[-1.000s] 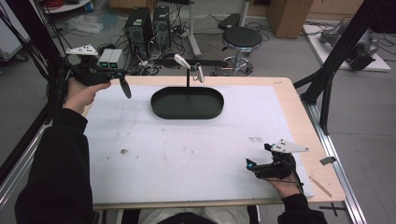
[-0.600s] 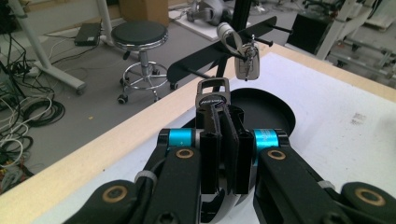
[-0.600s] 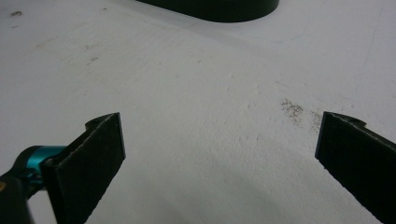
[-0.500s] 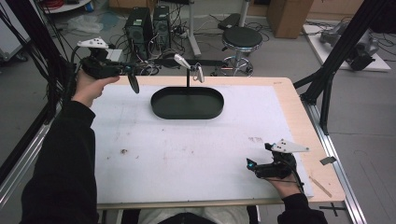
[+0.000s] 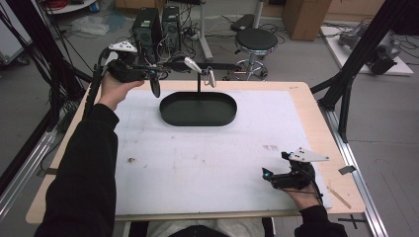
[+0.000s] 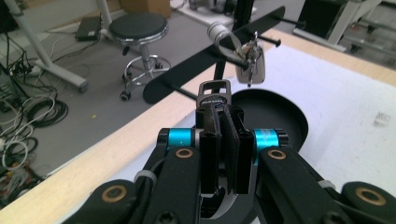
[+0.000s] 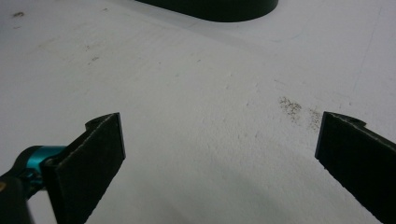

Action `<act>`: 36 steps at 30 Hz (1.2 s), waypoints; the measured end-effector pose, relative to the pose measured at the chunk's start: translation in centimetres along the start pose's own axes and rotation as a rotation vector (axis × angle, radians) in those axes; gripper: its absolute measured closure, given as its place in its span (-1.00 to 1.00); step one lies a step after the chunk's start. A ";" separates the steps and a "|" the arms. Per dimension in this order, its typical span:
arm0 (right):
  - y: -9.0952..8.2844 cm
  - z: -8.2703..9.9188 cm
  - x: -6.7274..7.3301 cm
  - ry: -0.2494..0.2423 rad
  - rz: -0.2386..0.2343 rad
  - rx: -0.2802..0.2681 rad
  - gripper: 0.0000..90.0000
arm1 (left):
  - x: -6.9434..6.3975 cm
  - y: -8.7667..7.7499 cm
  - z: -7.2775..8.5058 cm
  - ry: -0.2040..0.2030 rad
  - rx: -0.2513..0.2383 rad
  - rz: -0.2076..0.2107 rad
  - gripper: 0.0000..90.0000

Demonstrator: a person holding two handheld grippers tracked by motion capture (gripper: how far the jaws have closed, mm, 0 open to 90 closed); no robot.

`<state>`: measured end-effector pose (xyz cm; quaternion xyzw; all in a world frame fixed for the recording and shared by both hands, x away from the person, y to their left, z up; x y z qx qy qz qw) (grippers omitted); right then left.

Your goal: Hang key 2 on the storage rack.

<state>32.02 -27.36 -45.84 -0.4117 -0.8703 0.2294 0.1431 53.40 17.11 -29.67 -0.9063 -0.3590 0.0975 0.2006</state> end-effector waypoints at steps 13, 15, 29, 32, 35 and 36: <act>-0.1 0.1 -0.2 0.000 0.000 -0.003 -0.98 | 0.1 2.2 1.6 0.005 0.110 -0.024 0.89; 0.0 0.1 -0.2 -0.001 0.001 -0.004 -0.98 | -0.1 2.6 1.8 0.005 0.122 -0.016 0.89; 0.2 -0.2 -0.1 -0.013 0.003 -0.018 -0.98 | 0.6 5.1 2.7 -0.050 0.128 -0.067 0.87; 0.2 -0.3 -0.1 -0.014 0.005 -0.022 -0.98 | 1.0 5.2 2.8 -0.063 0.119 -0.089 0.87; 0.1 -0.3 -0.1 -0.013 0.008 -0.029 -0.98 | 1.4 5.4 2.8 -0.084 0.098 -0.095 0.87; 0.1 -0.3 -0.1 -0.011 0.010 -0.029 -0.98 | 1.6 5.4 2.9 -0.097 0.092 -0.092 0.87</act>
Point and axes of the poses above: each handheld gripper's, and its own axes: y roughly forward along the jaws, z roughly out of its underside, x roughly to its left, the point moved 6 cm from there along y, roughly forward along the jaws, and after that the axes turned 1 degree about -y, right-handed, at the moved point
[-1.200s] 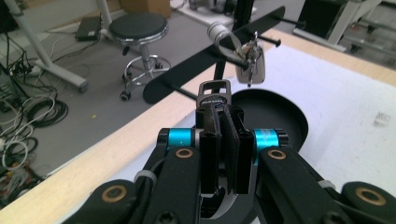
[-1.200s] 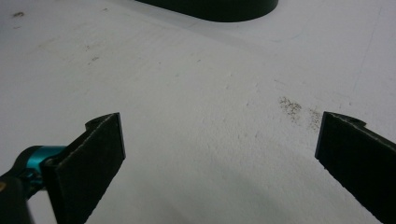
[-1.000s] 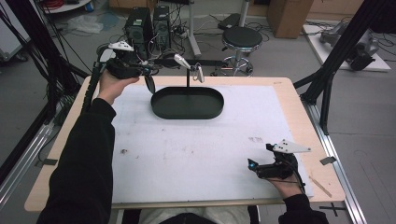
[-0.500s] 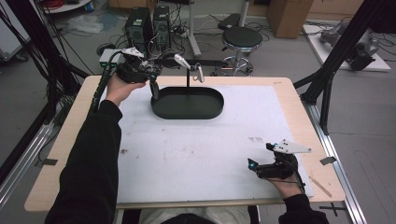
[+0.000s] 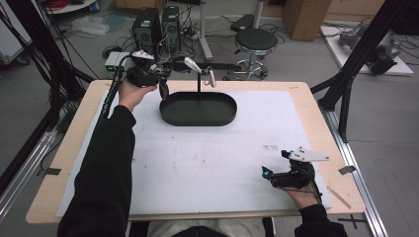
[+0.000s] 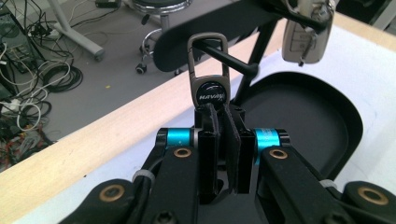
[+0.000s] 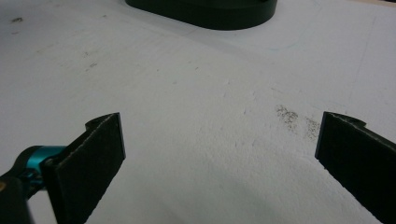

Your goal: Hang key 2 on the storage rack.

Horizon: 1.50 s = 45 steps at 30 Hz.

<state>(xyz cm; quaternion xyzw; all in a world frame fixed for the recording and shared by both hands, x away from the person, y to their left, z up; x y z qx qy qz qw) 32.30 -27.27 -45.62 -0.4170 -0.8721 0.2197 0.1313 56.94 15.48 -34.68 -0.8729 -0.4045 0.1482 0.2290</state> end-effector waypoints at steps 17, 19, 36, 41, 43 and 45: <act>0.1 0.1 -0.1 0.003 -0.005 0.004 -0.98 | 0.1 -1.0 -0.4 -0.072 -0.043 0.051 -0.08; 0.0 0.1 0.0 0.010 -0.008 0.005 -0.98 | -0.3 -1.4 -0.5 -0.033 -0.024 0.045 -0.37; -0.4 0.3 0.1 0.007 -0.002 0.001 -0.98 | -0.5 -4.7 2.5 -0.079 -0.045 0.075 -0.96; -0.5 0.3 0.1 0.014 0.000 0.004 -0.98 | -0.6 -5.8 3.8 -0.058 -0.043 0.069 -0.96; -0.5 0.3 0.1 0.013 0.001 0.004 -0.98 | -1.0 -6.1 4.2 -0.037 -0.034 0.074 -0.96; -0.5 0.3 0.1 0.010 0.003 0.004 -0.98 | -1.5 -6.5 4.6 -0.012 -0.028 0.079 -0.96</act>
Point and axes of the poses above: each handheld gripper's, and its own axes: y roughly forward along the jaws, z roughly out of its underside, x roughly to its left, the point moved 6 cm from there along y, roughly forward along the jaws, and after that the axes turned 1 degree about -y, right-handed, at the moved point
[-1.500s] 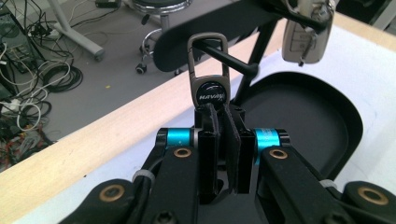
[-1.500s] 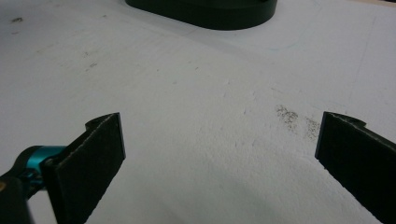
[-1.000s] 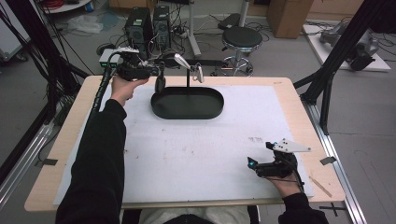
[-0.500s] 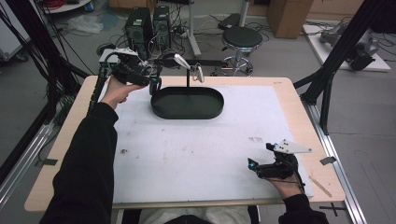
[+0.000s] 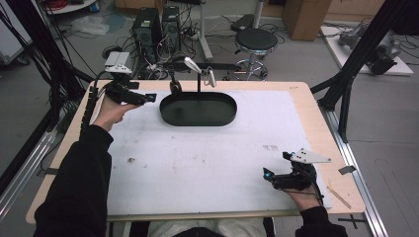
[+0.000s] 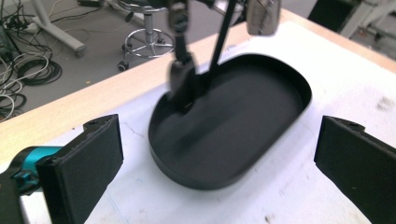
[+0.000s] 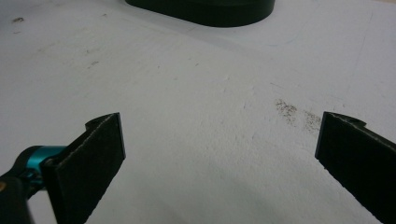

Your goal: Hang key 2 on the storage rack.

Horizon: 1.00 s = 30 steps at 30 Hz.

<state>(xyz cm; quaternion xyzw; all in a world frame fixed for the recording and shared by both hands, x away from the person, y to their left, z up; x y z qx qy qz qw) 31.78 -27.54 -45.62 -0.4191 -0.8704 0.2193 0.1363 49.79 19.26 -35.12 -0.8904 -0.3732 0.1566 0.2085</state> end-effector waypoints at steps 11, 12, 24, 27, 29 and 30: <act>0.0 0.1 0.0 0.003 0.003 0.006 -0.98 | -2.4 -1.3 1.7 0.057 -0.001 0.025 -0.96; 0.0 0.1 0.0 0.002 0.003 0.006 -0.98 | -2.7 -1.4 1.9 0.067 0.010 0.027 -0.96; 0.0 0.2 -0.1 0.002 0.005 0.012 -0.98 | -4.8 -2.0 4.3 0.115 0.060 0.050 -0.96; -0.1 0.3 -0.1 0.003 0.006 0.012 -0.98 | -4.8 -2.6 5.0 0.111 0.052 0.039 -0.96; -0.1 0.3 -0.1 0.002 0.006 0.014 -0.98 | -4.8 -3.0 5.6 0.102 0.043 0.032 -0.96; 0.0 0.3 -0.1 0.001 0.006 0.015 -0.98 | -4.7 -3.2 6.0 0.090 0.038 0.030 -0.96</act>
Point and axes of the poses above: each handheld gripper's, and its own axes: y roughly forward along the jaws, z roughly out of its underside, x roughly to its left, the point moved 6 cm from there along y, roughly forward along the jaws, and after that the axes turned 1 degree about -y, right-handed, at the moved point
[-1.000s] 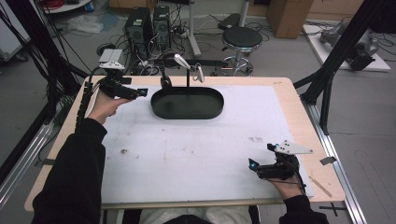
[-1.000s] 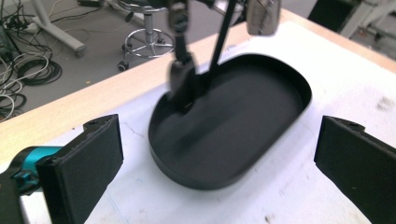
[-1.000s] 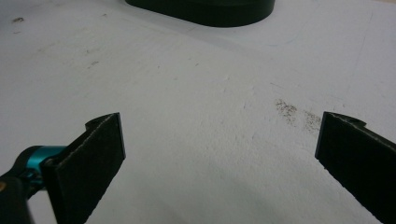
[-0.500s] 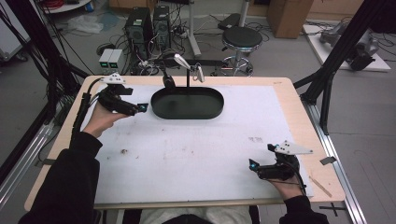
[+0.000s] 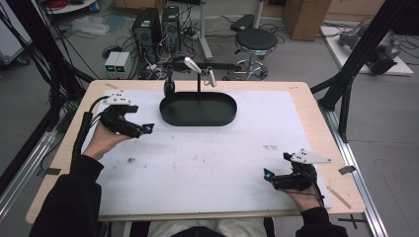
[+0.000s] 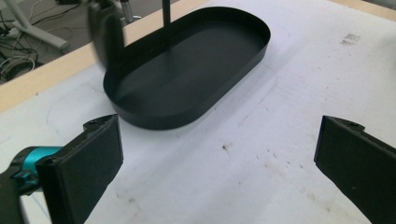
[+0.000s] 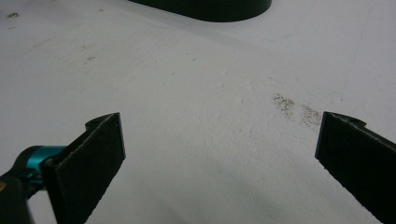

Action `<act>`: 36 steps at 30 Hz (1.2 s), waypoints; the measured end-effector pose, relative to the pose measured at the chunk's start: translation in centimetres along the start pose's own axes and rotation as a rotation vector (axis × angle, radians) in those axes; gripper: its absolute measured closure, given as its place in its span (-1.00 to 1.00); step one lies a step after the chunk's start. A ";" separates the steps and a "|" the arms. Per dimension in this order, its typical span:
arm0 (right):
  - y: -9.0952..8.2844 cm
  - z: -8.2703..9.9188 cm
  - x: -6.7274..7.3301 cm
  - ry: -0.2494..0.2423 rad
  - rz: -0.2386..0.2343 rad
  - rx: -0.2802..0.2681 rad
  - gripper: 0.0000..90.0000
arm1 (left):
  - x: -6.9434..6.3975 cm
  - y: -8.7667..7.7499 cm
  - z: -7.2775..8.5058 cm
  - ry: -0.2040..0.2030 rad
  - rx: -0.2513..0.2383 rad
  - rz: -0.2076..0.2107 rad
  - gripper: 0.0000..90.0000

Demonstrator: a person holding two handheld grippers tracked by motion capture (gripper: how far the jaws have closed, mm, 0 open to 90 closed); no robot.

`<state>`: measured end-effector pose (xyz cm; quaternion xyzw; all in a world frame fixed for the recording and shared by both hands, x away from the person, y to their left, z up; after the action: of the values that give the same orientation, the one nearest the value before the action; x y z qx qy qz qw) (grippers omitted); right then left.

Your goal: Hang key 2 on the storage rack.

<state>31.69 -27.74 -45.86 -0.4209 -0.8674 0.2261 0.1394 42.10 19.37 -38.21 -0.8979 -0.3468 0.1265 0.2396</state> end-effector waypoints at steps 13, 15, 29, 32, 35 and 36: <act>0.1 0.1 0.1 -0.004 0.001 0.009 -0.98 | -0.7 -2.9 4.1 -0.048 -0.072 -0.044 -0.96; 0.1 0.1 0.1 -0.006 0.003 0.010 -0.98 | -0.8 -3.2 4.6 -0.040 -0.071 -0.053 -0.96; 0.1 0.2 0.1 -0.013 0.004 0.015 -0.98 | -2.0 -5.4 8.9 -0.045 -0.124 -0.089 -0.96; 0.1 0.2 0.1 -0.013 0.003 0.015 -0.98 | -2.3 -5.8 9.8 -0.042 -0.132 -0.093 -0.96; 0.1 0.2 0.1 -0.019 0.003 0.019 -0.98 | -2.5 -6.3 10.9 -0.062 -0.158 -0.109 -0.96; 0.1 0.2 0.2 -0.015 0.002 0.020 -0.98 | -2.5 -6.4 11.2 -0.069 -0.162 -0.115 -0.96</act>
<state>31.54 -27.63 -46.11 -0.4185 -0.8658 0.2379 0.1368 32.28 25.60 -44.33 -0.8880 -0.4150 0.1151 0.1612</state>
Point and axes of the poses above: each handheld gripper's, and its own axes: y roughly forward along the jaws, z roughly out of its underside, x roughly to its left, the point moved 6 cm from there along y, roughly forward along the jaws, and after that the axes turned 1 degree about -y, right-handed, at the moved point
